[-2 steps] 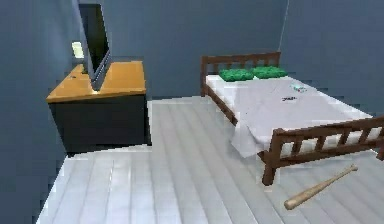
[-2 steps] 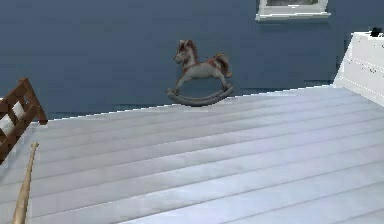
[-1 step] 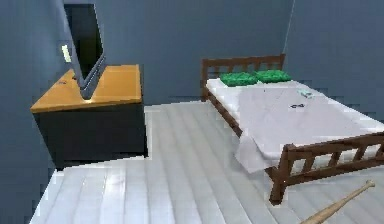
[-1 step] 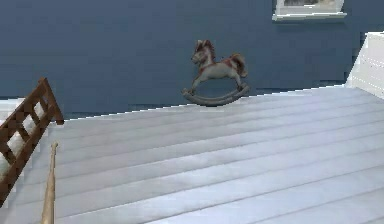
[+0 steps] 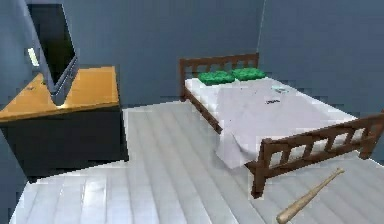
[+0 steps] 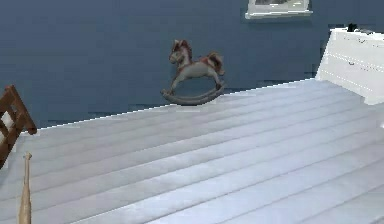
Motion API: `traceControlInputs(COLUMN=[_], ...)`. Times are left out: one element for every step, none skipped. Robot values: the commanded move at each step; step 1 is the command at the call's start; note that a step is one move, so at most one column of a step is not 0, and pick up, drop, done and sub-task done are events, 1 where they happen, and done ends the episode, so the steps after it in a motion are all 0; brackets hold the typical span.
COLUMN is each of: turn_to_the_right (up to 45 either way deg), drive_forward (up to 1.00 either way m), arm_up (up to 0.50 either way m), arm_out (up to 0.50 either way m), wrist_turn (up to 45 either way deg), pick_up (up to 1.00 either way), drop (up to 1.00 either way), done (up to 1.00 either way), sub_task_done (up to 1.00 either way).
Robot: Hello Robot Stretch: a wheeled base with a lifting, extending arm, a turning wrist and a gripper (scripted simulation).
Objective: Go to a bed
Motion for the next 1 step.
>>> traceControlInputs(turn_to_the_right=[0.0], drive_forward=[0.60], arm_up=[0.00], arm_out=[0.00], wrist_turn=[0.0], pick_up=[0.00], drop=[0.00], done=[0.00], sub_task_done=[0.00])
